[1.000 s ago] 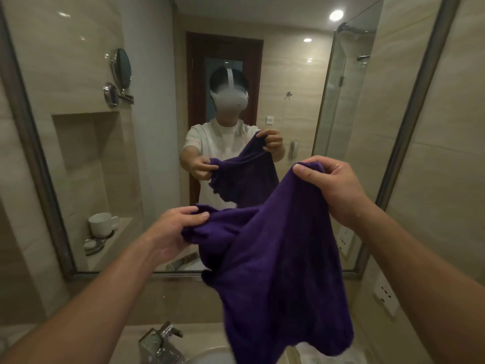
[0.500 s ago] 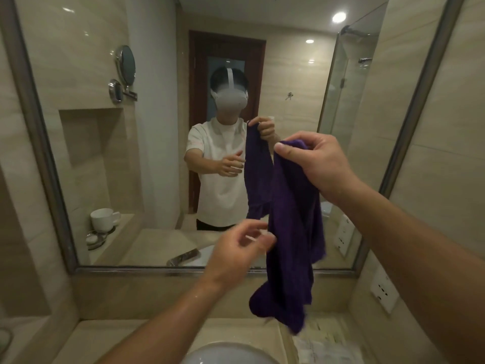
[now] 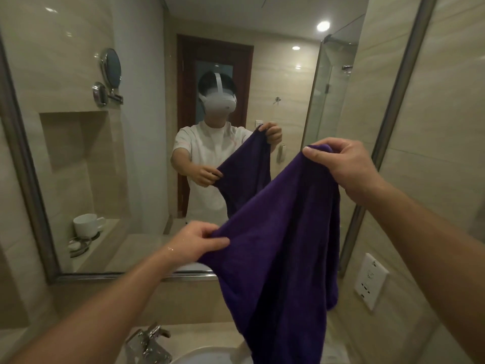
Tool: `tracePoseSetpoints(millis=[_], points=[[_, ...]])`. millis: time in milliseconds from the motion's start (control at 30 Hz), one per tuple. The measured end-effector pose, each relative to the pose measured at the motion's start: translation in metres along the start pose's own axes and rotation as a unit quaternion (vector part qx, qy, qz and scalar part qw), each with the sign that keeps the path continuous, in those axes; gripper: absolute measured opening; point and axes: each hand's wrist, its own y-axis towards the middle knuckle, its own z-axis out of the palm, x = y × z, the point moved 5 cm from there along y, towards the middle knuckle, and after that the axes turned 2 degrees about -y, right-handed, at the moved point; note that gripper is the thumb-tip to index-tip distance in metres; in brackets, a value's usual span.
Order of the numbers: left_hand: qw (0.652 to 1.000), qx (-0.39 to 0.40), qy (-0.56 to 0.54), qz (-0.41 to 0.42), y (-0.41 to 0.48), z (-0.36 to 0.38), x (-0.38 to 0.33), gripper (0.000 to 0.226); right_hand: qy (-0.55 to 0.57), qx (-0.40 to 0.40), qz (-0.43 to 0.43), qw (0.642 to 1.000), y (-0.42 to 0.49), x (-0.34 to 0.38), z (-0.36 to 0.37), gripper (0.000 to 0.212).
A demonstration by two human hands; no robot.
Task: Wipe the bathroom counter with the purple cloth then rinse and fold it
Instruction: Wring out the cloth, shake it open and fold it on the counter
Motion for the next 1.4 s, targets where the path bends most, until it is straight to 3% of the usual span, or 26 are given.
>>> tracePoseSetpoints(millis=[167,300,433,467,600,667,733,800,900,1033,1100,1233,1300,1400], points=[[0.991,-0.047,0.111,0.058,0.001,-0.074,-0.055,0.023,-0.07,0.061,0.025,0.995,0.001,-0.015,-0.025,0.012],[0.978,-0.095,0.144,0.122,-0.002,-0.118,-0.102,0.044,-0.244,0.162,0.016,0.956,0.0,-0.022,-0.031,0.015],[0.963,-0.137,0.165,0.165,-0.004,-0.134,-0.121,0.01,-0.273,0.21,-0.006,0.939,-0.002,-0.031,-0.012,0.01],[0.96,-0.145,0.173,0.167,-0.006,-0.137,-0.121,0.013,-0.267,0.208,-0.01,0.941,-0.001,-0.034,-0.008,0.011],[0.956,-0.155,0.201,0.15,-0.019,-0.149,-0.116,0.071,-0.255,0.228,-0.008,0.94,0.004,-0.033,0.011,0.012],[0.952,-0.164,0.213,0.145,-0.024,-0.153,-0.114,0.073,-0.318,0.236,-0.041,0.917,0.008,-0.027,0.018,0.018],[0.947,-0.179,0.222,0.145,-0.027,-0.156,-0.112,0.061,-0.343,0.244,-0.046,0.906,0.011,-0.024,0.025,0.024],[0.944,-0.193,0.227,0.139,-0.03,-0.159,-0.11,0.04,-0.295,0.235,-0.026,0.926,0.015,-0.025,0.03,0.027],[0.939,-0.211,0.232,0.139,-0.038,-0.164,-0.111,0.033,-0.149,0.198,0.006,0.969,0.012,-0.026,0.043,0.027],[0.937,-0.241,0.221,0.127,-0.045,-0.176,-0.113,0.029,-0.055,0.254,0.02,0.965,0.003,-0.031,0.065,0.026],[0.936,-0.246,0.223,0.114,-0.05,-0.18,-0.115,0.036,-0.076,0.274,0.012,0.959,0.002,-0.031,0.073,0.027],[0.943,-0.219,0.235,0.087,-0.063,-0.186,-0.115,0.054,-0.078,0.239,0.009,0.968,0.008,-0.03,0.079,0.009],[0.948,-0.196,0.241,0.071,-0.067,-0.188,-0.112,0.076,-0.084,0.242,0.015,0.966,0.009,-0.028,0.08,0.009],[0.959,-0.153,0.236,0.048,-0.069,-0.191,-0.104,0.083,-0.103,0.256,0.02,0.961,0.012,-0.027,0.083,0.012]])
